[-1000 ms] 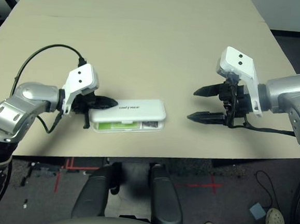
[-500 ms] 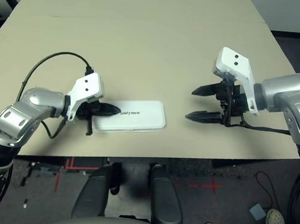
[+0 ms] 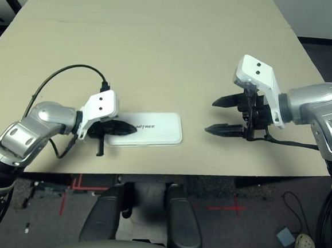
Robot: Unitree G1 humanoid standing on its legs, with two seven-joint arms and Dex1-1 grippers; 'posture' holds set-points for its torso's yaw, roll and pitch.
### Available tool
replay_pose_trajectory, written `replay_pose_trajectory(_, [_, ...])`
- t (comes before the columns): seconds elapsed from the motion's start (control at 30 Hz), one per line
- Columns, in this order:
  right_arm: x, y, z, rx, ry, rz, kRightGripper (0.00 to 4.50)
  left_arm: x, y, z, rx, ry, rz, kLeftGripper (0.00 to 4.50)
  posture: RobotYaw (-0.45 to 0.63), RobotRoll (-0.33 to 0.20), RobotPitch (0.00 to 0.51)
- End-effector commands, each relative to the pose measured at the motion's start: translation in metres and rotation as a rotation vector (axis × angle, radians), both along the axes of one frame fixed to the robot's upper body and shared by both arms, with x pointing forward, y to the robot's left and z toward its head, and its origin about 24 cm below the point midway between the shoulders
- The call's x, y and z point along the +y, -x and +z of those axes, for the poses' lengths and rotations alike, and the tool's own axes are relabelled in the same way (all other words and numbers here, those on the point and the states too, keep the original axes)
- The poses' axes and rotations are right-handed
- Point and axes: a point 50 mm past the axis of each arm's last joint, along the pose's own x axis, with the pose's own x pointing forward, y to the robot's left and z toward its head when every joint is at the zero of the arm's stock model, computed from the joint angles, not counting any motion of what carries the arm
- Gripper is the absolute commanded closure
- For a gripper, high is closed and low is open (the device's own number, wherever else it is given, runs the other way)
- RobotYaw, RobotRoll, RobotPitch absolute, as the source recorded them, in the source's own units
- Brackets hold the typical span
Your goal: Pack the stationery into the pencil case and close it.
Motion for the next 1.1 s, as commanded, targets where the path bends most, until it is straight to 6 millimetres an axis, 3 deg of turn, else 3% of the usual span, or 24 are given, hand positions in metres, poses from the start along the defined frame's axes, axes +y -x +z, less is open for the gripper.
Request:
replay_pose_trajectory(0.03, [0.003, -0.003, -0.003, -0.013, -0.032, -0.012, 0.0, 0.009, -0.005, -0.006, 0.026, 0.037, 0.095, 4.32, -0.03, 0.0, 0.217])
replay_pose_trajectory(0.13, [0.004, -0.007, -0.004, -0.04, -0.105, -0.044, 0.0, 0.016, -0.012, 0.006, -0.032, 0.145, 0.181, 3.56, -0.02, 0.0, 0.216])
replay_pose_trajectory(0.27, [0.002, -0.016, -0.013, -0.083, -0.213, -0.141, 0.0, 0.033, -0.02, 0.019, -0.085, 0.255, 0.309, 1.97, -0.01, 0.0, 0.215])
replay_pose_trajectory(0.43, [-0.009, -0.041, -0.032, -0.206, -0.413, -0.404, 0.0, 0.079, -0.039, 0.042, -0.215, 0.471, 0.617, 0.03, 0.01, 0.0, 0.219])
replay_pose_trajectory(0.7, [-0.029, -0.071, -0.03, -0.5, -0.537, -0.746, 0.0, 0.135, -0.052, 0.046, -0.37, 0.542, 0.926, 0.03, 0.02, 0.0, 0.215])
replay_pose_trajectory(1.1, [-0.087, -0.088, -0.04, -0.713, -0.498, -1.209, 0.0, 0.189, -0.054, 0.027, -0.542, 0.614, 1.246, 0.03, 0.01, 0.0, 0.206])
